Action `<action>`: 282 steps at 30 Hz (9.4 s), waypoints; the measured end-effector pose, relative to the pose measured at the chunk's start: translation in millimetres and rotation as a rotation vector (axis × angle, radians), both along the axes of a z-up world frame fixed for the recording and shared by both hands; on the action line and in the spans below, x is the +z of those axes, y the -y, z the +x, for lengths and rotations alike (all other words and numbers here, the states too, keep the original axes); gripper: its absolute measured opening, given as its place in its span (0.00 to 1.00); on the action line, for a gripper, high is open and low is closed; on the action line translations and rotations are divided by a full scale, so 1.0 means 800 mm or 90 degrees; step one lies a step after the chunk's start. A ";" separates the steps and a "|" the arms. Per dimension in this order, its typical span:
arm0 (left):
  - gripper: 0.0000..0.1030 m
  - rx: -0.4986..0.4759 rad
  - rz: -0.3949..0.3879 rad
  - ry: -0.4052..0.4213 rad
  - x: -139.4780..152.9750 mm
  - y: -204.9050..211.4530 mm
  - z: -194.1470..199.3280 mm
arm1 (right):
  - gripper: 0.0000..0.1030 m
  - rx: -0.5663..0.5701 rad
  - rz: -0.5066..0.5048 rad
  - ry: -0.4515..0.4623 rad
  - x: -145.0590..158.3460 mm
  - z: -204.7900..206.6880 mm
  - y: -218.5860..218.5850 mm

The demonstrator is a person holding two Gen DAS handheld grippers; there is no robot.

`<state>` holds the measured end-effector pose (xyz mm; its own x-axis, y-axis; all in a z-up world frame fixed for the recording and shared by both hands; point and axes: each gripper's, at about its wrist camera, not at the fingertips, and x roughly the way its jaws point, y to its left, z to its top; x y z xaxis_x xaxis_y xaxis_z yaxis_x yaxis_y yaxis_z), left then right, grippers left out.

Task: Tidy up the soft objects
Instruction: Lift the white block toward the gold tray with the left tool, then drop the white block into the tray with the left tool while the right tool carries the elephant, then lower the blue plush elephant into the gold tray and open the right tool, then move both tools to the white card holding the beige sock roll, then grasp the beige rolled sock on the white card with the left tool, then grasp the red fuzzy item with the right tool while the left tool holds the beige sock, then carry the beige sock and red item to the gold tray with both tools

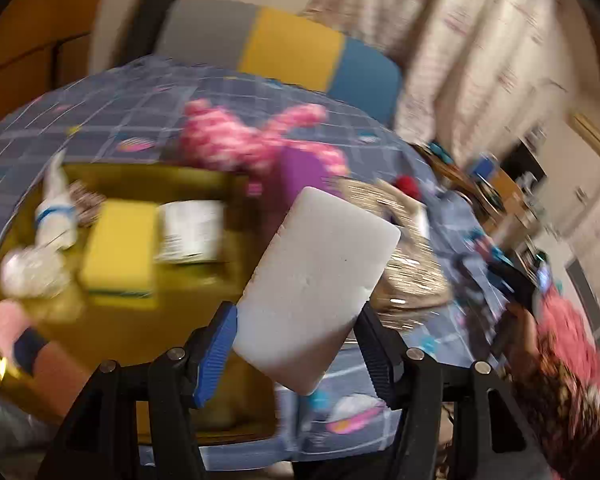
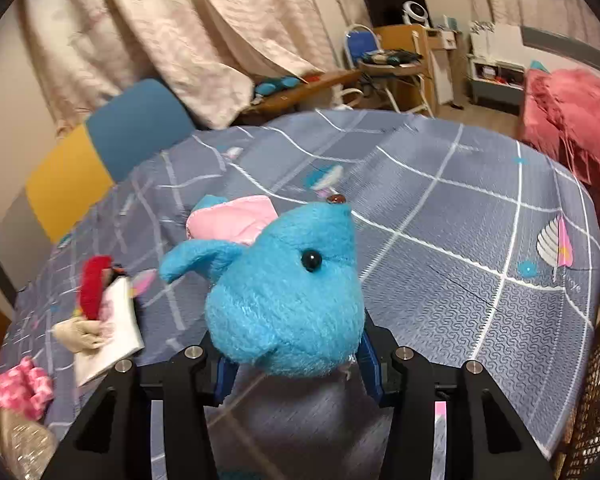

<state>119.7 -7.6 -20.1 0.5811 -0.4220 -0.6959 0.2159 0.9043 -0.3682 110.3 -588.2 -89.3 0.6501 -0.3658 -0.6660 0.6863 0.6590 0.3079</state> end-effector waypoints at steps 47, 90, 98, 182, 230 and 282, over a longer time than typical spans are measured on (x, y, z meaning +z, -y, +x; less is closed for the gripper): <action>0.78 0.247 -0.049 0.041 -0.025 -0.187 -0.044 | 0.49 0.736 0.056 0.057 0.098 0.017 -0.575; 0.77 0.250 -0.075 0.066 -0.026 -0.206 -0.076 | 0.77 0.778 -0.072 -0.202 0.027 0.037 -0.695; 0.77 0.161 -0.089 0.052 -0.013 -0.166 -0.063 | 0.84 0.713 0.015 0.042 0.095 0.005 -0.619; 0.76 -0.032 -0.041 -0.253 -0.063 0.400 0.306 | 0.89 0.215 0.087 0.143 -0.051 0.081 -0.134; 0.44 -0.022 0.053 -0.267 -0.097 0.401 0.311 | 0.89 0.208 0.085 0.143 -0.052 0.081 -0.134; 0.33 -0.113 0.097 -0.229 -0.082 0.415 0.258 | 0.26 0.313 0.084 -0.009 0.021 0.277 -0.085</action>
<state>326.2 -339.4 -85.8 0.2178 -0.3703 -0.9030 0.2548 0.9147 -0.3136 331.6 -520.0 -72.7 0.7150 0.0689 -0.6957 0.3097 0.8609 0.4036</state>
